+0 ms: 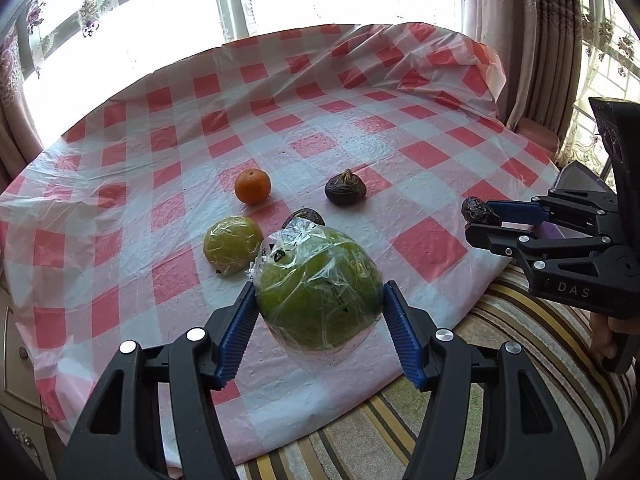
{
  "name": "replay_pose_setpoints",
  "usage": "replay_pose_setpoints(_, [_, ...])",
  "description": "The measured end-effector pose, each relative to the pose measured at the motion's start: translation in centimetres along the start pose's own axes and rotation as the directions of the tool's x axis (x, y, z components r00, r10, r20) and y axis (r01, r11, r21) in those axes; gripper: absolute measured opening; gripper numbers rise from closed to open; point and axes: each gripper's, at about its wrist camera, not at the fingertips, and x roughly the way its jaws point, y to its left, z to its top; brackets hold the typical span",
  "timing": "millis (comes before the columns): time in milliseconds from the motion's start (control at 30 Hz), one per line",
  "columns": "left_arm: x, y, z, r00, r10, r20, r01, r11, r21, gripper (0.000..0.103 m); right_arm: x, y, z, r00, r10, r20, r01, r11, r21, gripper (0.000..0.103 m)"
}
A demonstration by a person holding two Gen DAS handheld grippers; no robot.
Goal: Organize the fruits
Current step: 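Carry the bagged apple and dried fruit over the white box with both tools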
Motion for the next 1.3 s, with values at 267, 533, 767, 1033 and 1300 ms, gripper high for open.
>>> replay_pose_setpoints(267, [-0.4, -3.5, 1.7, 0.998, -0.067, -0.01, 0.068, 0.991, 0.112, 0.061, -2.2, -2.7, -2.1, 0.999, -0.039, -0.012, 0.039, 0.999, 0.028, 0.038])
replay_pose_setpoints(533, [-0.6, -7.5, 2.9, 0.994, -0.105, -0.022, 0.107, 0.968, 0.225, 0.061, -4.3, -5.4, -3.8, 0.997, -0.08, -0.019, 0.081, 0.995, 0.057, 0.038])
replay_pose_setpoints(767, [-0.3, -11.8, 3.8, 0.988, -0.147, -0.055, 0.157, 0.927, 0.339, 0.061, -6.1, -7.9, -5.7, 0.991, -0.127, -0.034, 0.13, 0.988, 0.085, 0.038])
replay_pose_setpoints(1033, [0.3, -17.3, 4.9, 0.971, -0.203, -0.124, 0.238, 0.852, 0.466, 0.061, -8.1, -11.1, -7.8, 0.98, -0.188, -0.059, 0.194, 0.972, 0.129, 0.038])
replay_pose_setpoints(1300, [1.2, -22.3, 5.7, 0.946, -0.257, -0.198, 0.324, 0.762, 0.561, 0.061, -9.9, -13.9, -9.5, 0.959, -0.268, -0.09, 0.279, 0.95, 0.141, 0.038])
